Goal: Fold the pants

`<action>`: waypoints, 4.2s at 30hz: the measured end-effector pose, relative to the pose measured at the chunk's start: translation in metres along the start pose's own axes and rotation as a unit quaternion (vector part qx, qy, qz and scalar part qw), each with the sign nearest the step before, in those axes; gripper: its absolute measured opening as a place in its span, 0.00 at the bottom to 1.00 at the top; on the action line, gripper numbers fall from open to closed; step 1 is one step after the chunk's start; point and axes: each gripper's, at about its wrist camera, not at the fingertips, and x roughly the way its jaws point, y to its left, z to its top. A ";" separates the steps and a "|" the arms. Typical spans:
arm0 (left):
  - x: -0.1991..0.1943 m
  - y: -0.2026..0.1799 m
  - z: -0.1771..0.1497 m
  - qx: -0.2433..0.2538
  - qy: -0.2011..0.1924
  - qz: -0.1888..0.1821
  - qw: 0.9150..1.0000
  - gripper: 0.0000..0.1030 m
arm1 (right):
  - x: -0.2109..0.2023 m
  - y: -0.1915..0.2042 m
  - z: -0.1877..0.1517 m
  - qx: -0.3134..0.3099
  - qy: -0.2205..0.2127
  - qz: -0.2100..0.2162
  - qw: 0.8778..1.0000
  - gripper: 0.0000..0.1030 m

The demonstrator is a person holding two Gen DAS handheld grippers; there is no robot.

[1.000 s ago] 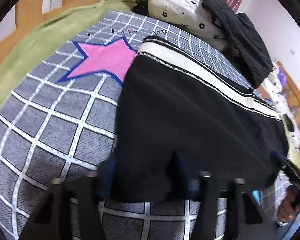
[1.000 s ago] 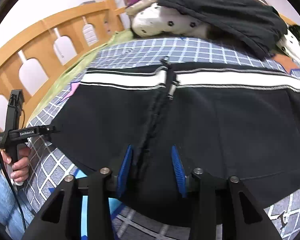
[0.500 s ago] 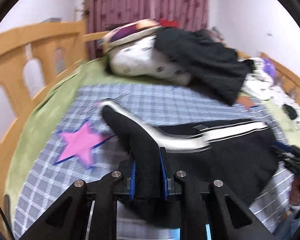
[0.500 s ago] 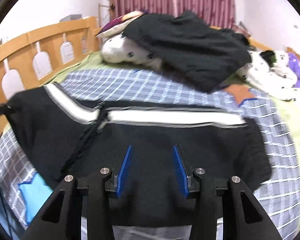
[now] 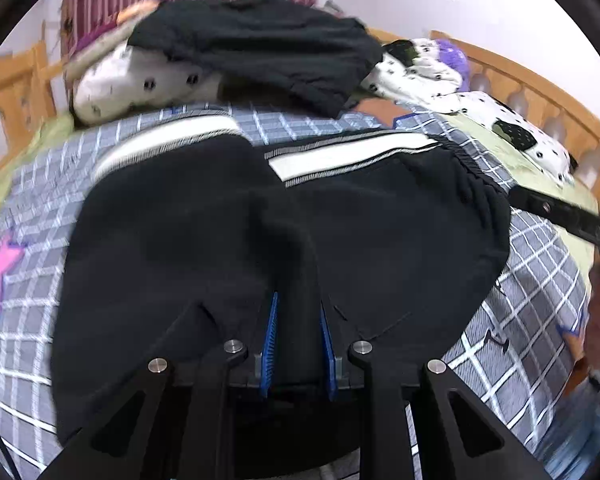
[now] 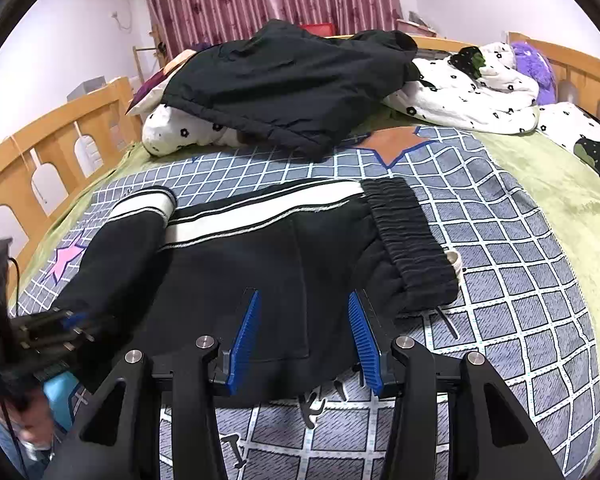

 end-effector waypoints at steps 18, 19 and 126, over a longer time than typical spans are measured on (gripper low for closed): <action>-0.069 0.109 -0.033 -0.025 -0.004 0.129 0.991 0.65 | 0.025 0.123 -0.001 -0.065 0.021 0.066 0.995 0.49; -0.068 0.104 -0.032 0.000 -0.004 0.137 0.991 0.65 | 0.025 0.128 -0.002 -0.070 0.021 0.063 0.995 0.49; 0.111 0.070 0.054 -0.218 0.090 -0.147 0.961 0.45 | 0.128 -0.097 0.053 0.033 0.150 0.088 0.984 0.65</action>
